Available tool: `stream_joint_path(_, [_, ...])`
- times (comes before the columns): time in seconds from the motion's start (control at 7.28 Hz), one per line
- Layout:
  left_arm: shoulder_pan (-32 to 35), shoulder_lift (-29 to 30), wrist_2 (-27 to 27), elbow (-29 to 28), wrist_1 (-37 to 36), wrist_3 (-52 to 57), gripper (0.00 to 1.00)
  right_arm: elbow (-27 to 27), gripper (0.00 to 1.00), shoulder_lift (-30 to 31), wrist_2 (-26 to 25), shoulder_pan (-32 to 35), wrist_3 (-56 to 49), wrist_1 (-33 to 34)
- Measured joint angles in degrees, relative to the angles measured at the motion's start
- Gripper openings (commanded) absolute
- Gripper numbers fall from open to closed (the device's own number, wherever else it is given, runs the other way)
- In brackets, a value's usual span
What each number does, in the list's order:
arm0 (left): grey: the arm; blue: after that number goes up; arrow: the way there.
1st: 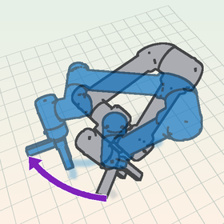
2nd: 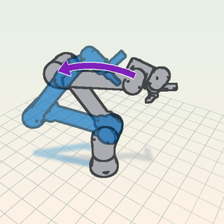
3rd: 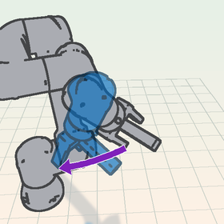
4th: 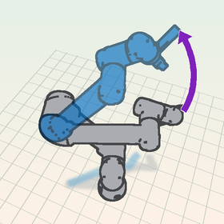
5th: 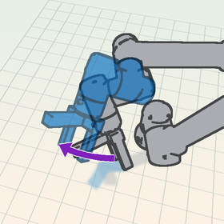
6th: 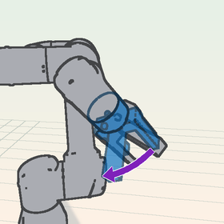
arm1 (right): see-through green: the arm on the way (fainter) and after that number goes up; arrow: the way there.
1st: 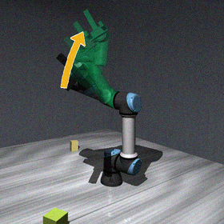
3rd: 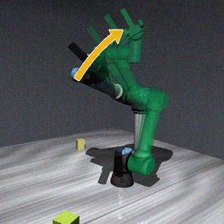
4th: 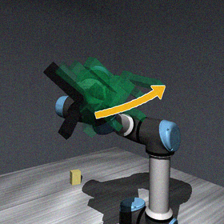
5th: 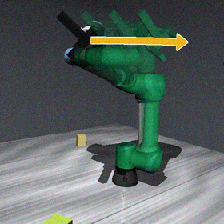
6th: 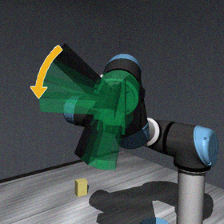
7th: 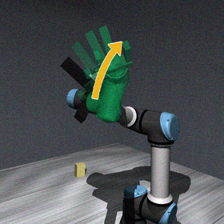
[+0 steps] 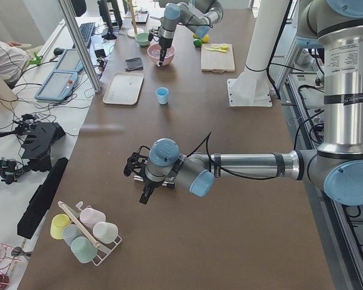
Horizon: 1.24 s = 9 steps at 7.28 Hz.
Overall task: Mash ice and strawberries in cup
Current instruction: 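Carry the ice cube with the right gripper over the light-blue cup, then open the right gripper to drop the ice cube into the cup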
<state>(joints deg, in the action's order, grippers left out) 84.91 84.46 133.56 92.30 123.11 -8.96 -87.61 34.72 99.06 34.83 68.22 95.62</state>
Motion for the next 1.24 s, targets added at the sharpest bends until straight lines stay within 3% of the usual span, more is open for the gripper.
stream_joint_path(0.41, [0.0,0.1,0.0,0.1,0.0,-0.1,0.97,10.4,0.0,-9.8,-5.6,-5.6,4.4,-0.6])
stream_joint_path(0.82, [0.0,0.3,0.0,-0.1,0.0,0.0,0.97,15.2,0.0,-10.4,-7.5,-7.0,4.7,-3.9])
stream_joint_path(1.24, [0.0,0.8,-0.1,-0.3,-0.1,0.0,0.97,16.6,0.04,-9.1,-8.1,-6.7,4.5,-6.2])
